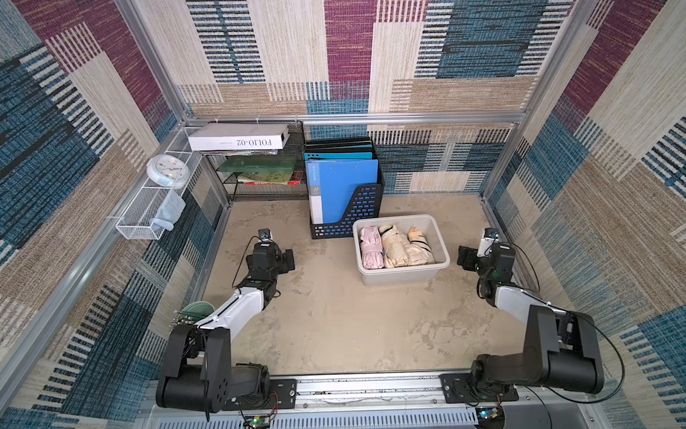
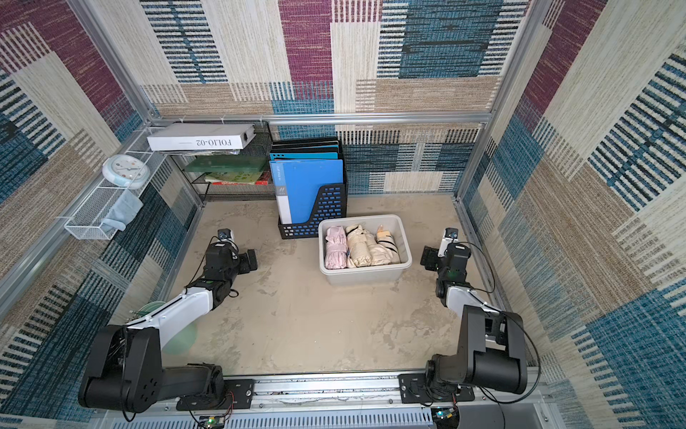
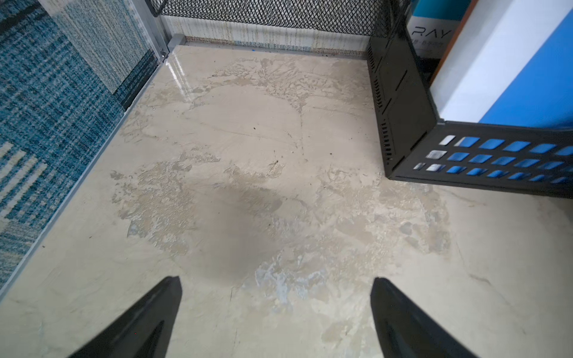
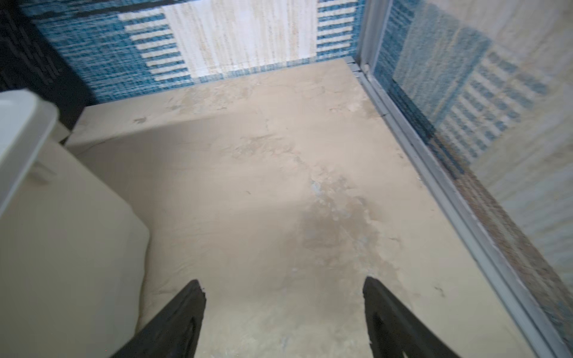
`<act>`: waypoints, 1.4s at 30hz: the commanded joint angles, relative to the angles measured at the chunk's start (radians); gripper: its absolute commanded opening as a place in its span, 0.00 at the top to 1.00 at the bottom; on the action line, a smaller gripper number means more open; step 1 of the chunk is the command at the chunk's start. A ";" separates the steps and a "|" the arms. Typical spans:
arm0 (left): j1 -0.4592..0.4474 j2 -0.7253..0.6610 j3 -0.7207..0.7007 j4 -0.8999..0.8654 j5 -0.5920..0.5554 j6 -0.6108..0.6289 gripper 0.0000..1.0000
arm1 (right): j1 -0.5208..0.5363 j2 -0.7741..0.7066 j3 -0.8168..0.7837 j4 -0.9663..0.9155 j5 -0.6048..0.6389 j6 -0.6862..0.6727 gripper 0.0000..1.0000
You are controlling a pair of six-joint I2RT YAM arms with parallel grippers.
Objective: Put the umbrella into the storage box
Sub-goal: Reset both arms
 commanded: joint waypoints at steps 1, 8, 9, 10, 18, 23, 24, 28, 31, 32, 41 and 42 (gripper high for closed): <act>0.011 -0.005 -0.031 0.057 0.052 0.039 0.00 | 0.019 0.029 -0.070 0.294 -0.041 -0.005 0.15; 0.015 0.047 -0.122 0.235 0.106 0.104 0.02 | 0.043 0.088 -0.195 0.540 -0.120 -0.063 0.14; 0.016 0.045 -0.117 0.223 0.111 0.131 0.02 | 0.046 0.086 -0.191 0.526 -0.116 -0.068 0.14; 0.017 0.048 -0.128 0.267 0.112 0.157 0.02 | 0.047 0.087 -0.193 0.535 -0.116 -0.070 0.14; 0.070 0.165 -0.142 0.435 0.218 0.180 0.02 | 0.060 0.119 -0.220 0.595 -0.092 -0.075 0.08; 0.103 0.191 -0.150 0.457 0.275 0.158 0.02 | 0.070 0.118 -0.217 0.589 -0.073 -0.080 0.00; 0.102 0.200 -0.157 0.487 0.274 0.158 0.03 | 0.070 0.117 -0.218 0.590 -0.073 -0.080 0.00; 0.104 0.196 -0.148 0.462 0.268 0.154 0.01 | 0.070 0.113 -0.222 0.592 -0.074 -0.081 0.00; 0.104 0.197 -0.148 0.463 0.260 0.149 0.01 | 0.071 0.113 -0.222 0.593 -0.071 -0.082 0.00; 0.104 0.197 -0.148 0.464 0.261 0.149 0.01 | 0.074 0.113 -0.221 0.592 -0.065 -0.084 0.00; 0.110 0.197 -0.144 0.457 0.243 0.138 0.01 | 0.084 0.130 -0.190 0.552 -0.050 -0.090 0.00; 0.100 0.193 -0.152 0.466 0.220 0.141 0.01 | 0.084 0.127 -0.195 0.557 -0.051 -0.090 0.00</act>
